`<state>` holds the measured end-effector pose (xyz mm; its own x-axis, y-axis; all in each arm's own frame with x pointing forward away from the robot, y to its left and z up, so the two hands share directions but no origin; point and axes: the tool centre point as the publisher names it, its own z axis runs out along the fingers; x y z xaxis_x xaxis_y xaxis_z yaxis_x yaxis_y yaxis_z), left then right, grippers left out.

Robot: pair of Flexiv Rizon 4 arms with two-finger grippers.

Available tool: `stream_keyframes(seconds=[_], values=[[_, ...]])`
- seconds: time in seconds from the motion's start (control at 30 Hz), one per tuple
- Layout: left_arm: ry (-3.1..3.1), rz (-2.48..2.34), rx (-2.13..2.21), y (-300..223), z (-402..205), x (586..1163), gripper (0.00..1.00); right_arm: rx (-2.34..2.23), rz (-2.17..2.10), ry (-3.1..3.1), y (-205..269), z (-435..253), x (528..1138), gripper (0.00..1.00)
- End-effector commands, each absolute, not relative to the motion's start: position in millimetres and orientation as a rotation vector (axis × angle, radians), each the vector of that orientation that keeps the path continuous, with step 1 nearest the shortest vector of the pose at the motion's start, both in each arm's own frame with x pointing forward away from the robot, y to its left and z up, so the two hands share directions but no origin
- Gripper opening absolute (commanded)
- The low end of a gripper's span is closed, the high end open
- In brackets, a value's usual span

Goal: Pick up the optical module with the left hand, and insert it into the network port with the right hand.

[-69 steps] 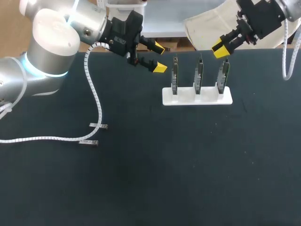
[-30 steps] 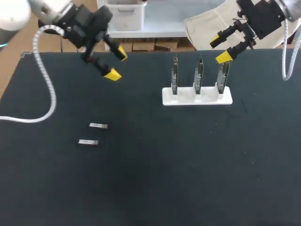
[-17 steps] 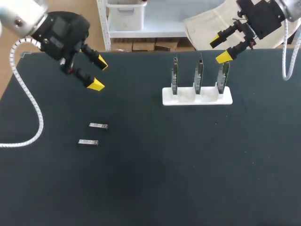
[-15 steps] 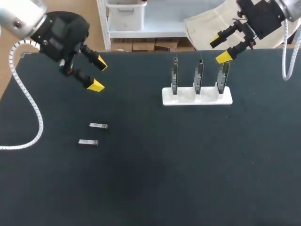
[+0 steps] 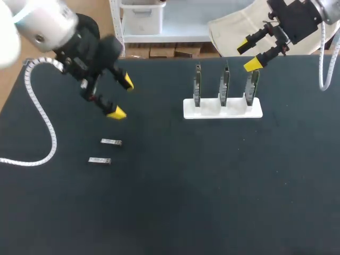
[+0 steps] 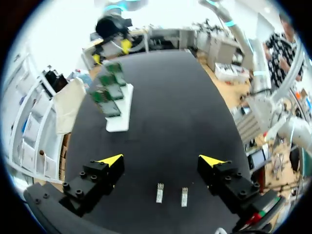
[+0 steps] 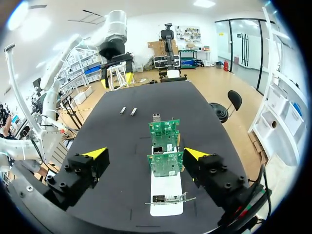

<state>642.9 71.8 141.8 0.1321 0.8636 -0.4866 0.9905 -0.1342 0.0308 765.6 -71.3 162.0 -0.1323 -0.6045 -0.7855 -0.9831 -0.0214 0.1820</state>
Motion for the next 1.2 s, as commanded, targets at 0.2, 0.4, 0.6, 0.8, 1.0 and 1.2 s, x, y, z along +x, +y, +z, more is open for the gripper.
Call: stream_keyframes(seconds=[0.2, 0.4, 0.6, 0.8, 1.0, 1.2], values=[[1.938, -0.255, 2.276, 99.3, 102.4, 617.5, 1.0, -1.65, 1.013, 1.773, -71.4, 161.7, 762.8, 1.0], [1.922, -0.158, 2.313, 104.5, 85.1, 610.8, 1.0, -1.65, 1.013, 1.773, -71.4, 161.7, 762.8, 1.0], [1.871, -0.153, 2.352, 104.2, 69.4, 609.2, 1.0, -1.65, 1.013, 1.773, -71.4, 161.7, 762.8, 1.0], [1.89, -0.162, 2.354, 115.1, 60.0, 618.5, 1.0, -1.65, 1.013, 1.773, -71.4, 161.7, 762.8, 1.0], [1.902, -0.134, 2.363, 126.2, 54.0, 628.9, 1.0, -1.65, 1.013, 1.773, -71.4, 161.7, 762.8, 1.0], [1.922, -0.123, 2.396, 128.5, 36.5, 633.2, 1.0, -1.65, 1.013, 1.773, -71.4, 161.7, 762.8, 1.0]])
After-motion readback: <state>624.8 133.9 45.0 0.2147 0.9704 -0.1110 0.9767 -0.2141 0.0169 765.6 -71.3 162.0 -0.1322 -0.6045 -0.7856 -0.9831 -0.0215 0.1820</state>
